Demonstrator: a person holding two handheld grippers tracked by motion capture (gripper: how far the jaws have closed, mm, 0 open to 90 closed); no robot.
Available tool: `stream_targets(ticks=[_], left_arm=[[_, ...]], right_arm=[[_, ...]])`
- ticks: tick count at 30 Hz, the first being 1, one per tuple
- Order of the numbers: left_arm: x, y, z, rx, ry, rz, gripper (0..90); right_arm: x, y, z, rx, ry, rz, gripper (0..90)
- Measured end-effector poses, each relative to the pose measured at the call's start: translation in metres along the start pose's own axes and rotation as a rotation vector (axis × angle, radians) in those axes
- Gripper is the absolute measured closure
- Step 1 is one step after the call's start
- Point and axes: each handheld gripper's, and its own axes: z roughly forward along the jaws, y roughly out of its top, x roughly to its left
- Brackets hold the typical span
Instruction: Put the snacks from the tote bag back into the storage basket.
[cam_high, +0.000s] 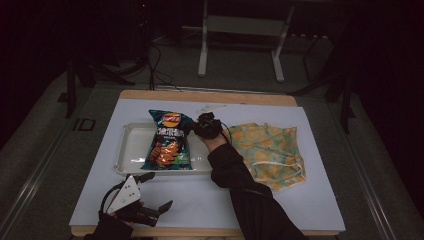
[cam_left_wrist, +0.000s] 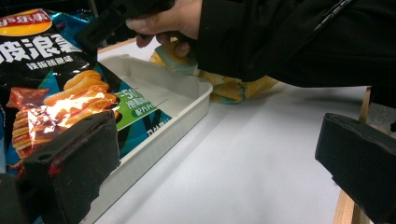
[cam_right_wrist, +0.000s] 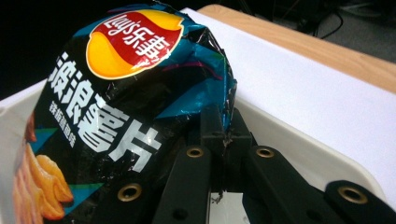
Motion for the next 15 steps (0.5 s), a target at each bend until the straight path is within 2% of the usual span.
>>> stream_targets(ticks=[5, 6, 8, 10, 11, 15], left_arm=[[0.0, 0.0, 0.001, 0.005, -0.004, 0.002, 0.2], [0.0, 0.0, 0.001, 0.007, -0.008, 0.001, 0.2], [0.0, 0.0, 0.001, 0.008, -0.009, 0.003, 0.2], [-0.001, 0.0, 0.001, 0.009, -0.01, 0.005, 0.2], [-0.001, 0.0, 0.001, 0.009, -0.01, 0.005, 0.2], [0.0, 0.0, 0.0, 0.007, -0.002, -0.001, 0.2]], right_arm=[[-0.002, -0.001, 0.003, 0.011, -0.003, 0.006, 89.2], [-0.002, 0.0, 0.002, 0.008, -0.012, 0.0, 81.9], [-0.002, 0.003, -0.001, 0.004, -0.01, -0.003, 73.7], [-0.002, 0.005, -0.004, 0.006, -0.02, -0.018, 71.0], [-0.002, 0.008, -0.01, 0.007, -0.031, -0.034, 63.8], [-0.004, 0.012, -0.025, -0.009, -0.04, -0.029, 54.9]])
